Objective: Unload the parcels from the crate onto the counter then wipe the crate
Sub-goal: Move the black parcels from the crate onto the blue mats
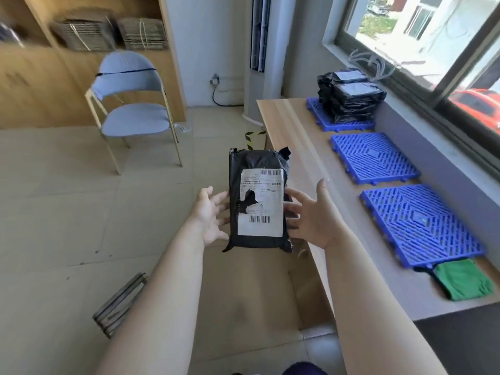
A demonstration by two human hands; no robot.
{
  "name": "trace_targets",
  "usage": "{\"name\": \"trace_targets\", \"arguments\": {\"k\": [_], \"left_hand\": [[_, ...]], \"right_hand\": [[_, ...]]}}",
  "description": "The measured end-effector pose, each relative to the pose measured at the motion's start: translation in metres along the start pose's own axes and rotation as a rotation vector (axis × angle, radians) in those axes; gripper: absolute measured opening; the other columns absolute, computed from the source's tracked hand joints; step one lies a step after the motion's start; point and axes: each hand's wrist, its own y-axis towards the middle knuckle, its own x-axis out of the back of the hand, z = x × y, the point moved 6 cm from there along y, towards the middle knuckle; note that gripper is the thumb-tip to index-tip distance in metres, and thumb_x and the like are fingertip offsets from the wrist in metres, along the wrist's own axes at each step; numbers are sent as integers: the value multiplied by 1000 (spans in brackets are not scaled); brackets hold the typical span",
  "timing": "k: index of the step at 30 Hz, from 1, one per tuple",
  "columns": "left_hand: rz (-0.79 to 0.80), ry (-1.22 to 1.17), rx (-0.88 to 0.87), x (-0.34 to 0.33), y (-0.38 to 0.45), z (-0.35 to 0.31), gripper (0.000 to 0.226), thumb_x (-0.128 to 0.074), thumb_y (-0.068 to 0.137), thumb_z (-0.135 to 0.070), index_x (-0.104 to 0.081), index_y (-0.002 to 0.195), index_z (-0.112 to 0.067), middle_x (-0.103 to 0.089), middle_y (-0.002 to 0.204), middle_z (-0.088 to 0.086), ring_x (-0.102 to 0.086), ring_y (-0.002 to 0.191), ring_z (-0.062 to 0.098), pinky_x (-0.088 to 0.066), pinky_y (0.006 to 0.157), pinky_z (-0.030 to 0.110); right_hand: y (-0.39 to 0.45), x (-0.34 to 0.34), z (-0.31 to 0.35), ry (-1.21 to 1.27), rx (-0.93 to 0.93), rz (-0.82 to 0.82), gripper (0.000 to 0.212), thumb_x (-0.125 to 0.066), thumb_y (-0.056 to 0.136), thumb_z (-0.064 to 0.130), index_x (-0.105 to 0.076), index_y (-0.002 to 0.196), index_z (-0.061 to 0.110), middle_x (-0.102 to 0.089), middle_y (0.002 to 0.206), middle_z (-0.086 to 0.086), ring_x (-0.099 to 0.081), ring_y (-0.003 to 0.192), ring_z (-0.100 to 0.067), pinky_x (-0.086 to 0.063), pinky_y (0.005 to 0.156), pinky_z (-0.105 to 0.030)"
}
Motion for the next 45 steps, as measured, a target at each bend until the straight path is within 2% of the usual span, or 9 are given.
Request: {"name": "trace_targets", "arguments": {"k": [4, 10, 13, 18, 24, 28, 33, 40, 45], "left_hand": [[-21, -48, 16, 35, 38, -31, 63, -16, 99, -56, -49, 144, -27, -45, 151, 4, -45, 131, 34, -21, 104, 78], [-85, -84, -11, 61, 109, -103, 62, -16, 100, -54, -52, 142, -26, -52, 142, 3, -53, 114, 28, -32, 92, 70], [-115, -93, -55, 67, 155, -154, 62, -16, 100, -54, -53, 141, -26, -51, 143, 4, -53, 113, 28, -29, 97, 71], [-206, -127, -76, 70, 226, -241, 61, -15, 101, -53, -54, 139, -26, -46, 148, 4, -49, 119, 31, -16, 108, 75], [-270, -154, -66, 80, 296, -306, 60, -18, 100, -53, -52, 141, -26, -46, 147, 4, -46, 125, 32, -18, 104, 75], [-244, -175, -43, 80, 342, -340, 62, -17, 100, -56, -55, 138, -25, -47, 147, 3, -49, 121, 31, -18, 106, 76], [-184, -124, 0, 74, 414, -393, 65, -18, 99, -61, -49, 144, -25, -44, 148, 2, -52, 103, 27, -18, 105, 74], [-46, 80, 34, 38, 538, -495, 78, -21, 91, -75, -49, 143, -24, -49, 132, 3, -49, 110, 29, -26, 100, 74], [102, 189, 94, -18, 620, -549, 80, -22, 90, -75, -54, 139, -21, -56, 127, 4, -50, 119, 33, -27, 99, 73]], "right_hand": [[62, -29, 17, 5, -62, 46, 98, -8, 80, 89, -59, 134, 25, -54, 138, -22, -56, 118, -47, -49, 92, -62], [172, -61, 67, -12, -115, 152, 100, -5, 82, 87, -53, 140, 21, -56, 122, -16, -67, 66, -27, -55, 58, -37], [240, -73, 110, -62, -106, 176, 100, -5, 81, 87, -51, 141, 22, -56, 129, -14, -63, 88, -30, -56, 61, -37], [346, -96, 181, -83, -145, 214, 104, -12, 75, 94, -55, 138, 23, -52, 143, -11, -52, 127, -42, -48, 94, -55], [433, -119, 233, -65, -182, 181, 98, -15, 76, 92, -58, 129, 22, -53, 142, -10, -54, 122, -40, -38, 103, -62], [479, -123, 262, -62, -167, 177, 96, -25, 77, 91, -54, 137, 21, -53, 143, -11, -58, 119, -37, -49, 91, -54], [541, -118, 302, -47, -138, 125, 88, -32, 80, 85, -54, 138, 23, -59, 133, -8, -60, 108, -30, -49, 75, -47], [630, -103, 381, 11, -31, -48, 85, -34, 80, 84, -56, 135, 24, -60, 130, -8, -55, 120, -34, -46, 94, -52], [654, -68, 444, 87, 53, -206, 84, -27, 84, 82, -52, 139, 25, -59, 126, -6, -55, 116, -31, -44, 94, -52]]}}
